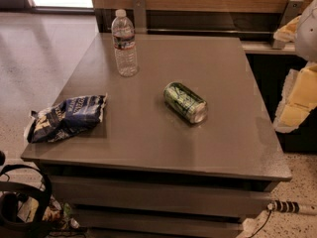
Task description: Place green can upright
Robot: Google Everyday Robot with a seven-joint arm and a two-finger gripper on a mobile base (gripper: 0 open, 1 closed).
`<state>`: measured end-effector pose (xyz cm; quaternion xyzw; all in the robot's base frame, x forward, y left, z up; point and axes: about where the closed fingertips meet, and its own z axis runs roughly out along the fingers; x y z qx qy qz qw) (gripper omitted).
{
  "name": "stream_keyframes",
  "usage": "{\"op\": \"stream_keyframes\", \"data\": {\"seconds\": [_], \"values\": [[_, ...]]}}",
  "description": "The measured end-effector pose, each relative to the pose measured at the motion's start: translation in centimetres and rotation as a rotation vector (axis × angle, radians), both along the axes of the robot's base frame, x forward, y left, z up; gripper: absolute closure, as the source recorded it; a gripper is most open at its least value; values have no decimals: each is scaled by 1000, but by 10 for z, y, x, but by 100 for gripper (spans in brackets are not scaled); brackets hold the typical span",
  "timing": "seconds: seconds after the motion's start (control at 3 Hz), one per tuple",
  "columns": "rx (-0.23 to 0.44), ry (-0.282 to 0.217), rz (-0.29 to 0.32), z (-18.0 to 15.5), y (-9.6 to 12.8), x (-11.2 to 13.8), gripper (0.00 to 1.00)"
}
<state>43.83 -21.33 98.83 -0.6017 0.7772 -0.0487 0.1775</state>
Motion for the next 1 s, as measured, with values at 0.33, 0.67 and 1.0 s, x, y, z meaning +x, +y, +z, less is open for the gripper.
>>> {"op": "stream_keyframes", "data": {"seconds": [0.33,0.67,1.0], "values": [[0,0,0,0,0,0,0],[13,18,-30,2,0,8,0],[59,107,-176,3,17,57,0]]}}
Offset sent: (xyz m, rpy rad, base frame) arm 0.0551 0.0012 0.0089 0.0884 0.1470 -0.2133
